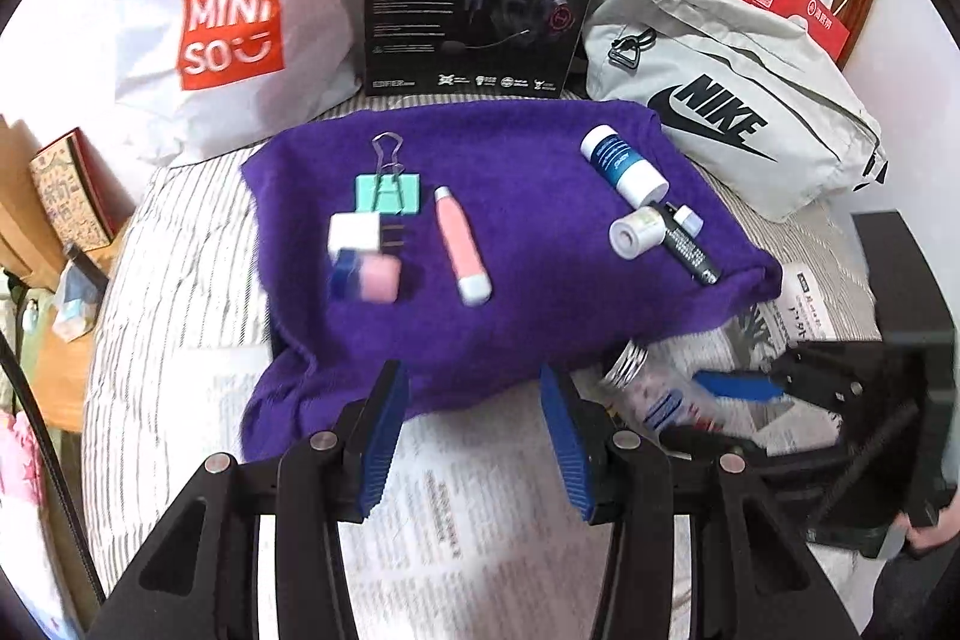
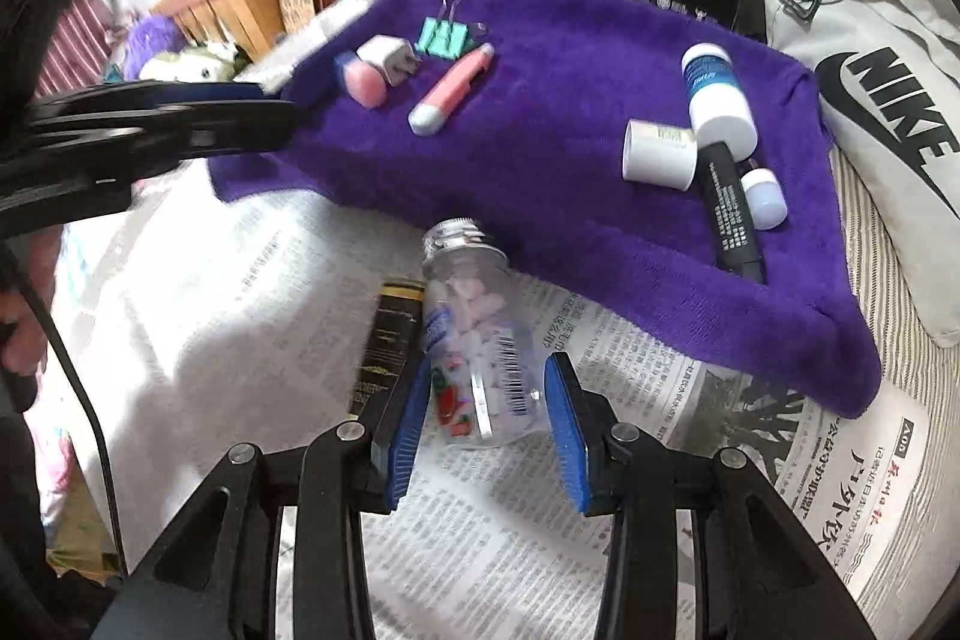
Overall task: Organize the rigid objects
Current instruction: 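Grasp the clear candy jar with the right gripper while the left grasps the Grand Reserve tube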
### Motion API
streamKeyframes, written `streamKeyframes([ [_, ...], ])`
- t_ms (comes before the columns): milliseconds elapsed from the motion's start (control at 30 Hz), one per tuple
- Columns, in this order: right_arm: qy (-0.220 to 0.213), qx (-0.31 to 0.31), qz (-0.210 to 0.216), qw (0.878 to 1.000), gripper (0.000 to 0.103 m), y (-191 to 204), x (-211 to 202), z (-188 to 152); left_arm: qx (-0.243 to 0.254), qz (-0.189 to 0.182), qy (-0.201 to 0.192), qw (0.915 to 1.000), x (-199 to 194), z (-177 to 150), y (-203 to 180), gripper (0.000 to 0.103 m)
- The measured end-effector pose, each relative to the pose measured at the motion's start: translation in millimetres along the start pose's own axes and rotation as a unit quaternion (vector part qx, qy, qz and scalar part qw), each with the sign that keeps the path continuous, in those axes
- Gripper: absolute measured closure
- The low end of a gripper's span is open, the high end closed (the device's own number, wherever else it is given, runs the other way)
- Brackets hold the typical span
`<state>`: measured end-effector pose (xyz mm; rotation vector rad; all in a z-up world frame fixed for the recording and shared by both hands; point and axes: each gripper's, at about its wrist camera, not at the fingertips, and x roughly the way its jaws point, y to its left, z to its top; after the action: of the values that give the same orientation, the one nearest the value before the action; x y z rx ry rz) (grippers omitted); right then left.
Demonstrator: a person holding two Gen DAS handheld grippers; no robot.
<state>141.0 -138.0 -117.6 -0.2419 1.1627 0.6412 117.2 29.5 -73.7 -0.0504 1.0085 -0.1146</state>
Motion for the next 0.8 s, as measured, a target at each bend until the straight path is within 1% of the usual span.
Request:
streamKeyframes([
  [233,0.008,-0.014,-0.011,1.0,0.061,3.7,11.5,5.8,-0.015,-0.005,0.006,0.9999,-2.4,-19.2,8.5,0.059],
  [567,-0.005,-0.054,-0.037,0.998,0.061,13.3,14.3,3.3,-0.041,-0.006,0.022,0.9989,5.4,-34.6,16.7,0.059],
  [667,-0.009,-0.055,-0.04,0.998,0.061,14.8,13.2,1.1,-0.052,-0.004,0.027,0.9983,6.6,-38.6,19.4,0.059],
  [800,-0.008,-0.048,-0.044,0.998,0.062,16.0,6.4,-7.7,-0.052,-0.003,0.03,0.9982,6.0,-43.4,19.1,0.059],
])
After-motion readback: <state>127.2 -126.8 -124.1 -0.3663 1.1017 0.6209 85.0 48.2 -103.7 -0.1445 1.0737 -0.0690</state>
